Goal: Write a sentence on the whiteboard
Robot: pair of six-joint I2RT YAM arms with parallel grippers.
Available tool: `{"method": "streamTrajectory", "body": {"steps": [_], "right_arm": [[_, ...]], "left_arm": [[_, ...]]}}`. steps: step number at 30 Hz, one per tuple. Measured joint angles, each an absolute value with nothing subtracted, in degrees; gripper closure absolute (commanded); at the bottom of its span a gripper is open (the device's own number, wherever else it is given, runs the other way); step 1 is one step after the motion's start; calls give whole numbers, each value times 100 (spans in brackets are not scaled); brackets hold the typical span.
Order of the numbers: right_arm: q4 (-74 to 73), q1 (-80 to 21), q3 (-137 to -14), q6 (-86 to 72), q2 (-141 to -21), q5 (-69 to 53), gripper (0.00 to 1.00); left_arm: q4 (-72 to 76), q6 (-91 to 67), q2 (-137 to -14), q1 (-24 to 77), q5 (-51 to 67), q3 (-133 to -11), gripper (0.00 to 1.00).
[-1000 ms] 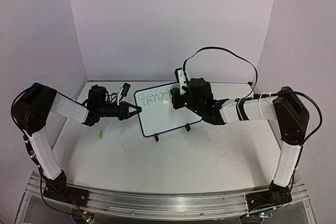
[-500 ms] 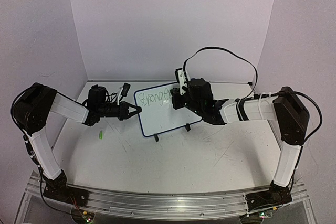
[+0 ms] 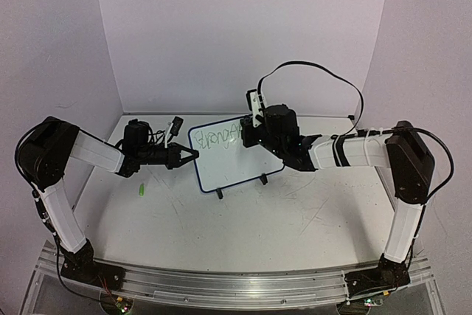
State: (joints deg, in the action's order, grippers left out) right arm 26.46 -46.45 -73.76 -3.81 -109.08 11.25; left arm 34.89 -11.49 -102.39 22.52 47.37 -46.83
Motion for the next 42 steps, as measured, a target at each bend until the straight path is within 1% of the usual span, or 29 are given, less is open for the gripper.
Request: {"method": "streamTrajectory", "body": {"steps": [18,27,36,42], "right_arm": [[2678,-4631,-7373,-341,-10897,1403,100],[2911,-4557,-6884,-303,-10461,957,100],[3044,-4488,-6424,-131,-9979,831,100],[3039,-4285,-6194,87,-9870,788,100]], "left_arm": [[3479,-1149,-10237,2252,4728,-4683,100],[3467,-1088,-10226,2257,4733,-4683,100],[3385,-1016,-10158,2277,4664,-4683,100],[3307,-936,-10119,2290,4633,-4683,100]]}}
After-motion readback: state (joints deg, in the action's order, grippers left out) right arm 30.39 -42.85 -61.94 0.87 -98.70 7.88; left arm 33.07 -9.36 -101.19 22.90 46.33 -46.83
